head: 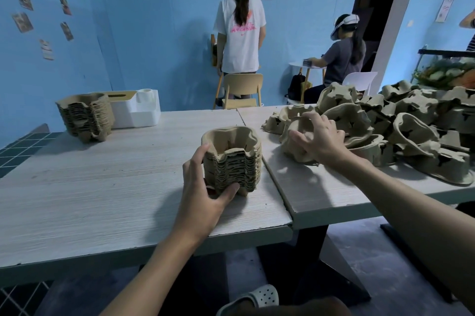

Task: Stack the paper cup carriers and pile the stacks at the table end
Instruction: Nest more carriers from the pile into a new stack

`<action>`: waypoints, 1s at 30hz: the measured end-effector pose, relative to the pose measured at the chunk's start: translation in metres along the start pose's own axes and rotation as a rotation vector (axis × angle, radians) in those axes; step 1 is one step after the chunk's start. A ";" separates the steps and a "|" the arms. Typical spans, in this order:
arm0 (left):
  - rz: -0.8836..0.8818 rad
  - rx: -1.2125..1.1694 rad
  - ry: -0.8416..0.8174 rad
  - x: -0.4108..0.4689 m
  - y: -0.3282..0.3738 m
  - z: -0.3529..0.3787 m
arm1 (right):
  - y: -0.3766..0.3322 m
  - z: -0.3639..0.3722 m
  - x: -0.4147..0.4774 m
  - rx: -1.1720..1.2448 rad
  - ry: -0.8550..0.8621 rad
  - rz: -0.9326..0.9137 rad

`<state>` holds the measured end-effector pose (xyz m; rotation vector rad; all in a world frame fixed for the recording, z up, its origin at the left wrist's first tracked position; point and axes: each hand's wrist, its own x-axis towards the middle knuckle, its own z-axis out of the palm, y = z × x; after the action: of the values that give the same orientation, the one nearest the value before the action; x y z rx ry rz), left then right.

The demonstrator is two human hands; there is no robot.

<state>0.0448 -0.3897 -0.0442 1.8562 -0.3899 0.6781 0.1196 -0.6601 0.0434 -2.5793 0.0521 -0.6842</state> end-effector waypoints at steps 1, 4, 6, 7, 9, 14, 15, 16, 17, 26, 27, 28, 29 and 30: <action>0.001 0.002 0.000 0.000 0.000 0.000 | -0.002 0.000 -0.002 0.038 0.018 -0.011; 0.009 0.003 -0.003 0.000 0.000 0.000 | -0.007 -0.001 -0.011 0.069 0.027 -0.052; 0.014 0.008 -0.006 0.000 0.000 0.001 | -0.009 -0.002 -0.019 0.042 0.008 -0.096; 0.015 0.014 -0.006 0.000 -0.001 0.001 | -0.009 -0.003 -0.024 0.030 0.002 -0.127; 0.012 0.024 -0.008 0.000 -0.001 0.001 | -0.008 -0.004 -0.033 0.023 -0.009 -0.186; -0.001 0.027 -0.020 0.000 -0.001 0.000 | -0.007 -0.012 -0.047 0.010 -0.079 -0.276; -0.003 0.025 -0.017 0.000 0.000 0.000 | -0.008 -0.014 -0.048 0.014 -0.091 -0.293; -0.004 0.024 -0.014 0.000 0.000 0.000 | -0.009 -0.016 -0.050 0.033 -0.096 -0.310; -0.003 0.026 -0.011 0.000 0.000 0.000 | -0.012 -0.018 -0.051 0.062 -0.092 -0.328; -0.033 0.024 -0.014 -0.001 0.001 0.000 | -0.041 -0.037 -0.044 0.202 0.290 -0.512; -0.034 0.021 -0.012 0.000 0.001 0.000 | -0.047 -0.038 -0.042 0.213 0.320 -0.550; -0.036 0.017 -0.011 0.000 0.001 0.000 | -0.051 -0.038 -0.040 0.223 0.343 -0.589; -0.037 0.014 -0.010 0.000 0.001 0.000 | -0.056 -0.037 -0.038 0.229 0.360 -0.619; -0.038 0.012 -0.011 0.000 0.001 -0.001 | -0.062 -0.035 -0.036 0.239 0.365 -0.640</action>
<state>0.0439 -0.3897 -0.0433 1.8751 -0.3580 0.6461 0.0664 -0.6149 0.0814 -2.1952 -0.7183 -1.2919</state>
